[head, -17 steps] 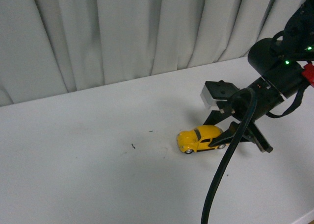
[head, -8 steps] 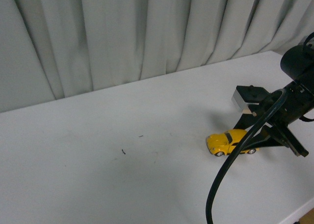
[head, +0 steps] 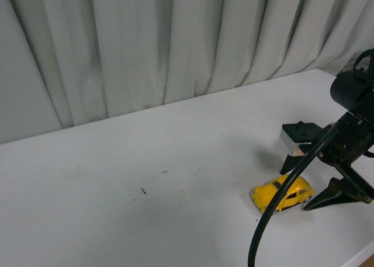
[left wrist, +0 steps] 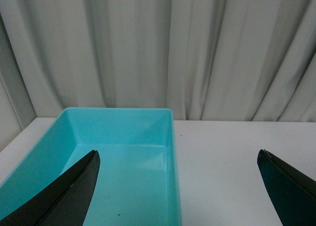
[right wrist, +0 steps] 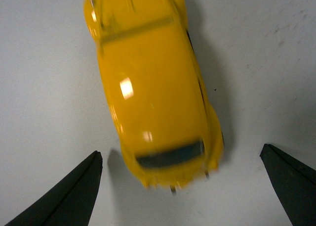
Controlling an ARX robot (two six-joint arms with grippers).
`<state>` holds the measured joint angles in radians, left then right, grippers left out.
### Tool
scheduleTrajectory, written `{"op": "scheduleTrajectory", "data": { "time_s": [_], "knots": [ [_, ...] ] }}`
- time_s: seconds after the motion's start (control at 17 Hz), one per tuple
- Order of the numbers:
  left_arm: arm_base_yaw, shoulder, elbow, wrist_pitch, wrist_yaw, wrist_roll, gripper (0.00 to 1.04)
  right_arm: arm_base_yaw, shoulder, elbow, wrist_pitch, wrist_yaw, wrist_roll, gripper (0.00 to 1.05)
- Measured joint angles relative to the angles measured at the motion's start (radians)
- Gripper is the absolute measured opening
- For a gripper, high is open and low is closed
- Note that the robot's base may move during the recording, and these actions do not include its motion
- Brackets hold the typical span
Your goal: Wind up and store yellow beetle toy
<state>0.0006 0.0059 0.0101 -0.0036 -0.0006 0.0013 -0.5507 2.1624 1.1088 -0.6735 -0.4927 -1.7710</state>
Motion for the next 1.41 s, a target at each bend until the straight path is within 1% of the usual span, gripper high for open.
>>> {"op": "scheduleTrajectory", "data": {
  "time_s": [0.06,0.12,0.59,0.71,0.88,1.0,1.12,1.24,1.3,1.36,1.41],
  "knots": [
    [0.0,0.0,0.0,0.0,0.0,0.0,0.98,0.0,0.0,-0.002,0.007,0.0,-0.004,0.99],
    [0.0,0.0,0.0,0.0,0.0,0.0,0.98,0.0,0.0,-0.002,0.014,0.0,-0.007,0.98],
    [0.0,0.0,0.0,0.0,0.0,0.0,0.98,0.0,-0.006,-0.014,0.028,0.002,-0.011,0.98],
    [0.0,0.0,0.0,0.0,0.0,0.0,0.98,0.001,-0.019,-0.016,0.013,0.011,-0.011,0.98],
    [0.0,0.0,0.0,0.0,0.0,0.0,0.98,0.037,-0.078,-0.061,0.021,0.04,0.008,0.98],
    [0.0,0.0,0.0,0.0,0.0,0.0,0.98,0.087,-0.185,-0.108,-0.024,-0.03,0.02,0.98],
    [0.0,0.0,0.0,0.0,0.0,0.0,0.98,0.142,-0.357,-0.097,-0.058,-0.138,0.022,0.98],
    [0.0,0.0,0.0,0.0,0.0,0.0,0.98,0.193,-0.553,-0.068,-0.104,-0.212,0.023,0.98],
    [0.0,0.0,0.0,0.0,0.0,0.0,0.98,0.265,-0.763,-0.252,0.392,-0.014,0.232,0.87],
    [0.0,0.0,0.0,0.001,0.001,0.0,0.98,0.29,-0.827,-0.341,0.546,0.058,0.361,0.82],
    [0.0,0.0,0.0,0.0,-0.001,0.0,0.98,0.341,-0.933,-0.499,0.787,0.168,0.596,0.73]
  ]
}}
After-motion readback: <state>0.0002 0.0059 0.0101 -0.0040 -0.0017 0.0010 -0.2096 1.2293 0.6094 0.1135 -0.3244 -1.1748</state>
